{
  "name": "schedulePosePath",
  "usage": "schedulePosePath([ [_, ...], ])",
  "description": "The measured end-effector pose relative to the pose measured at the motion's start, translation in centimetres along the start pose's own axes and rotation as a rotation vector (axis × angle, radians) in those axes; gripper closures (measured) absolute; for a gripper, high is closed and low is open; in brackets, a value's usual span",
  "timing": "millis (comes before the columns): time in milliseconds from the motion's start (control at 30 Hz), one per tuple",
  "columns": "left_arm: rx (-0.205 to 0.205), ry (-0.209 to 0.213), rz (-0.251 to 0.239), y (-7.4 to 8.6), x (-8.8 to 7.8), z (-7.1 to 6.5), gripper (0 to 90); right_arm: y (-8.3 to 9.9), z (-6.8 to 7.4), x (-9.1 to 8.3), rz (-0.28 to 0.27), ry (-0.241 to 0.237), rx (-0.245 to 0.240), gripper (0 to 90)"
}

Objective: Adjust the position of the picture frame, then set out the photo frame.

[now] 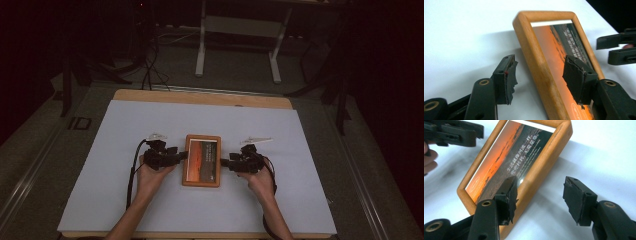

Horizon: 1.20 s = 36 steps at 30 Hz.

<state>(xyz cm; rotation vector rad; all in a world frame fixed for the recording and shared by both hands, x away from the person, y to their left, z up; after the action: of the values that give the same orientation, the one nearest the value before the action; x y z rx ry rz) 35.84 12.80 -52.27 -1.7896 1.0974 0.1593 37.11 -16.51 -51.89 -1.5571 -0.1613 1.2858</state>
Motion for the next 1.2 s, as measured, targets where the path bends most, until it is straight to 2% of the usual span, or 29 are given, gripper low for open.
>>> schedulePosePath([
  [167, 0.066, -0.071, -0.056, -0.2, -1.0, -0.6, 43.5, -0.4, 0.6, -0.3, 0.010, 0.055, -0.055, 43.5],
  [300, 0.093, -0.092, -0.083, -0.3, -1.6, -0.9, 43.5, -0.9, 1.3, -0.4, 0.019, 0.091, -0.113, 42.7],
  [433, 0.077, -0.063, -0.079, -0.3, -1.8, -1.0, 43.6, -1.2, 1.8, -0.4, 0.028, 0.113, -0.173, 42.4],
  [567, 0.088, -0.073, -0.083, -0.3, -1.9, -1.1, 43.6, -1.3, 2.1, -0.4, 0.032, 0.119, -0.192, 42.5],
  [733, 0.062, -0.063, -0.097, -0.3, -2.3, -1.4, 42.8, -1.5, 2.4, -0.3, 0.043, 0.155, -0.239, 43.0],
  [1000, 0.078, -0.042, -0.128, -0.6, -3.2, -2.3, 42.8, -2.1, 2.8, -0.8, 0.026, 0.180, -0.266, 44.3],
  [1133, 0.044, 0.000, -0.119, -0.7, -3.5, -2.5, 43.0, -2.8, 3.4, -1.2, 0.011, 0.216, -0.333, 58.5],
  [1200, 0.047, 0.008, -0.118, -0.8, -3.6, -2.8, 43.2, -3.2, 3.4, -1.2, -0.017, 0.234, -0.331, 66.9],
])
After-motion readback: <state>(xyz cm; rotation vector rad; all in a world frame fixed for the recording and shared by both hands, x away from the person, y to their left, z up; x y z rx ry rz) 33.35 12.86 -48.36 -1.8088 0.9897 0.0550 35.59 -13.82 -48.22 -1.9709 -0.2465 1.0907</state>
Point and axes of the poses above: each handheld gripper's, and its own axes: x roughly forward along the jaws, y roughly out of its underside, z roughly to its left, the point moved 2 cm from there along x, roughly forward along the jaws, and after that the axes turned 12 degrees about -x, right-handed, at the moved point
